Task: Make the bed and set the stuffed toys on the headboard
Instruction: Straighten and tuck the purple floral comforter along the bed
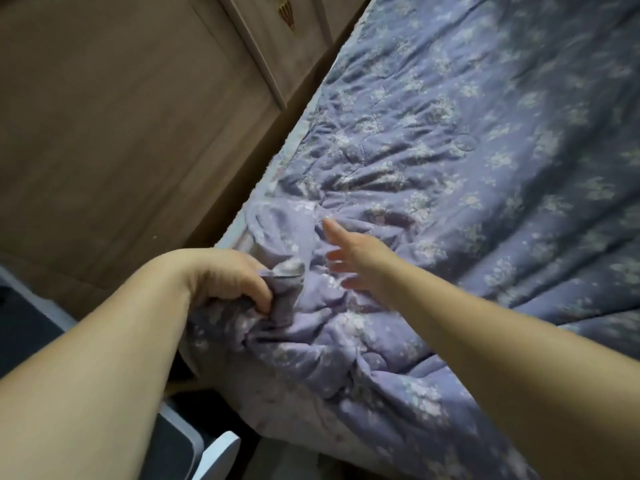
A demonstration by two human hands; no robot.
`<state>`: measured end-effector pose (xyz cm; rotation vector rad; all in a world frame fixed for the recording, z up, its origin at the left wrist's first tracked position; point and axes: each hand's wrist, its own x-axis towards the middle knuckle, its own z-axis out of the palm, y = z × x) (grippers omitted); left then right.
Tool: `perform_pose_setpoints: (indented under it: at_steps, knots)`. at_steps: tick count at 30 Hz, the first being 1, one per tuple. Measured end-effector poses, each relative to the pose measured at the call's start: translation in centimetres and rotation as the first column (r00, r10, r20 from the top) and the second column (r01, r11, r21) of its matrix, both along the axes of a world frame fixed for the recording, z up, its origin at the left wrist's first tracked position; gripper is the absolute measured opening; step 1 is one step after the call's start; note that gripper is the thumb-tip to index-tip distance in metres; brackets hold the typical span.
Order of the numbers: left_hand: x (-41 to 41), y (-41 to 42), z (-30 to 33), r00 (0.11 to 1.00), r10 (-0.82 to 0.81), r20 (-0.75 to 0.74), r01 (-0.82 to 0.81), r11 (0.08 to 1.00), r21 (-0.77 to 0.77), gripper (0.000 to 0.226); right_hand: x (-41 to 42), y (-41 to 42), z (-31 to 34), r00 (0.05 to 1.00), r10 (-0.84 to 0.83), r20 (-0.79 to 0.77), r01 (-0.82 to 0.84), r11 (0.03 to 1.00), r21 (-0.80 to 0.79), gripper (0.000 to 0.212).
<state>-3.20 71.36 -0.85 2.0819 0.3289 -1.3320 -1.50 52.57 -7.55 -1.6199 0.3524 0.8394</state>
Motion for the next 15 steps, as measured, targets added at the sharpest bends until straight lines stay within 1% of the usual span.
perform_pose_setpoints:
  at_steps: [2, 3, 4, 5, 6, 7, 8, 9, 10, 11, 13, 15]
  knots:
    - [-0.3, 0.1, 0.8, 0.983, -0.125, -0.134, 0.124, 0.992, -0.018, 0.008, 0.4, 2.0, 0.8, 0.997, 0.066, -0.029, -0.065, 0.997, 0.045, 0.084]
    - [-0.6, 0.1, 1.3, 0.971, -0.153, -0.182, 0.145, 0.988, -0.052, 0.017, 0.2, 2.8, 1.0, 0.995, 0.098, -0.024, -0.097, 0.994, 0.044, 0.085]
    - [-0.7, 0.3, 1.6, 0.970, -0.139, -0.199, 0.124, 0.988, -0.090, 0.032, -0.2, 3.7, 1.2, 0.990, 0.140, -0.009, -0.140, 0.990, 0.035, 0.075]
    - [-0.8, 0.4, 2.0, 0.980, -0.068, -0.188, 0.047, 0.992, -0.113, 0.050, -0.7, 4.5, 1.2, 0.981, 0.192, 0.012, -0.192, 0.981, -0.005, 0.060]
    - [-0.8, 0.7, 1.9, 0.988, 0.048, -0.148, -0.064, 0.992, -0.110, 0.066, -1.1, 5.2, 0.9, 0.973, 0.228, 0.030, -0.226, 0.973, -0.051, 0.047]
    - [-0.6, 1.0, 1.6, 0.977, 0.183, -0.105, -0.193, 0.976, -0.095, 0.078, -1.6, 5.8, 0.6, 0.972, 0.234, 0.032, -0.232, 0.971, -0.054, 0.040]
    - [-0.1, 1.7, 0.9, 0.948, 0.307, -0.085, -0.314, 0.945, -0.089, 0.083, -2.0, 6.3, 0.0, 0.978, 0.210, 0.015, -0.210, 0.978, -0.015, 0.039]
    - [0.3, 2.3, 0.4, 0.908, 0.410, -0.088, -0.417, 0.905, -0.089, 0.084, -2.5, 6.7, -0.4, 0.983, 0.182, -0.020, -0.181, 0.982, 0.049, 0.037]
    - [0.7, 2.8, 0.0, 0.882, 0.457, -0.114, -0.467, 0.880, -0.087, 0.085, -2.9, 7.1, -0.8, 0.986, 0.156, -0.053, -0.149, 0.982, 0.114, 0.035]
    - [0.8, 3.1, -0.2, 0.871, 0.467, -0.155, -0.483, 0.871, -0.088, 0.088, -3.2, 7.3, -1.0, 0.987, 0.133, -0.085, -0.116, 0.978, 0.176, 0.034]
    - [1.0, 3.7, -0.9, 0.870, 0.431, -0.238, -0.460, 0.884, -0.080, 0.091, -3.7, 7.8, -1.5, 0.985, 0.088, -0.147, -0.044, 0.958, 0.282, 0.035]
    - [1.0, 3.6, -0.8, 0.895, 0.382, -0.229, -0.403, 0.914, -0.050, 0.077, -4.0, 8.5, -1.3, 0.978, 0.024, -0.206, 0.053, 0.931, 0.361, 0.043]
